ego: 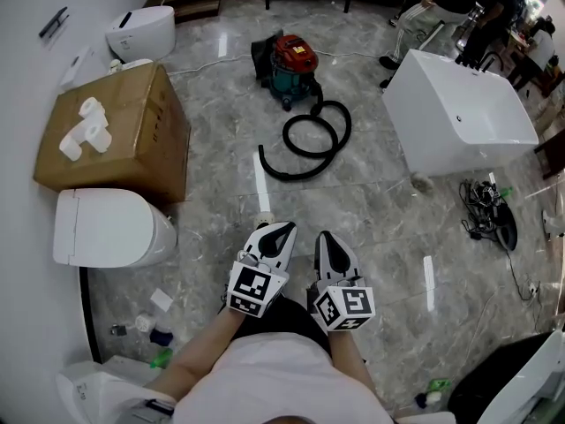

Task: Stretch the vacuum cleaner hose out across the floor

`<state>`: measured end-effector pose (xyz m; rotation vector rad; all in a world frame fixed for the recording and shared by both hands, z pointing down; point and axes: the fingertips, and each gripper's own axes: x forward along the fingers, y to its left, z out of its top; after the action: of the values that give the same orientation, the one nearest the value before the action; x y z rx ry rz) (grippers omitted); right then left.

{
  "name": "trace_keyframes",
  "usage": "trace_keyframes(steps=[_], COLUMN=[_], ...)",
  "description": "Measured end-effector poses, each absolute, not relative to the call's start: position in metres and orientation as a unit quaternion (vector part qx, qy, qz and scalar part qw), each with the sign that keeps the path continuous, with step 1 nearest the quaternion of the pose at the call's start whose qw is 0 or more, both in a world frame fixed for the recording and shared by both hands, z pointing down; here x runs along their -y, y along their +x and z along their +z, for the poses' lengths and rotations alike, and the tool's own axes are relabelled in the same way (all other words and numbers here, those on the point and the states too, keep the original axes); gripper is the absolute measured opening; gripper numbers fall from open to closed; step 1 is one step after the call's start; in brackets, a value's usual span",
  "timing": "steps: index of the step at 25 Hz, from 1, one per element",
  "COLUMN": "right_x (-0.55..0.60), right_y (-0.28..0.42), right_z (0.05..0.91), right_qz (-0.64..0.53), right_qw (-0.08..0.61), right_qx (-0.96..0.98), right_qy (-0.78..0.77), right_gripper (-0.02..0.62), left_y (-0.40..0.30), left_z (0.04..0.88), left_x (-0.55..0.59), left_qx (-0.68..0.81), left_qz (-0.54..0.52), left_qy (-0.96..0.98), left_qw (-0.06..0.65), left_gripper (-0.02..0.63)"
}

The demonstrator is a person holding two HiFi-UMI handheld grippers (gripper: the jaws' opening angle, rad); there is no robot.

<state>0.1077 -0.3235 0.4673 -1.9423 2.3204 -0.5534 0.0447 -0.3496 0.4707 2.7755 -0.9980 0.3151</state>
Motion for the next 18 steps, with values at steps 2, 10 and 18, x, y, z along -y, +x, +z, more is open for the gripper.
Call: trace_keyframes(steps=[2, 10, 18], right_x=[0.336, 0.418, 0.508], right_y=[0.113, 0.118, 0.129], right_z=[0.470, 0.470, 0.462], right_qz=[-0.181, -0.178, -0.178], right_qw=[0.033, 0.023, 0.006], right_qx=[-0.751, -0.754, -0.755], right_qy=[-0.634, -0.632, -0.631], right_gripper=[0.017, 0.017, 0.017], left_y=[0.050, 0.058, 0.071], left_z=[0.474, 0.473, 0.461], left_x=[0.362, 0.442, 0.536], left_qx=[0.332, 0.325, 0.313], left_qz=[0.107, 0.100, 0.083], left_qy=[0.933, 0.936, 0.940], left_qw=[0.089, 0.095, 0.110], left_gripper=[0.008, 0.008, 0.008])
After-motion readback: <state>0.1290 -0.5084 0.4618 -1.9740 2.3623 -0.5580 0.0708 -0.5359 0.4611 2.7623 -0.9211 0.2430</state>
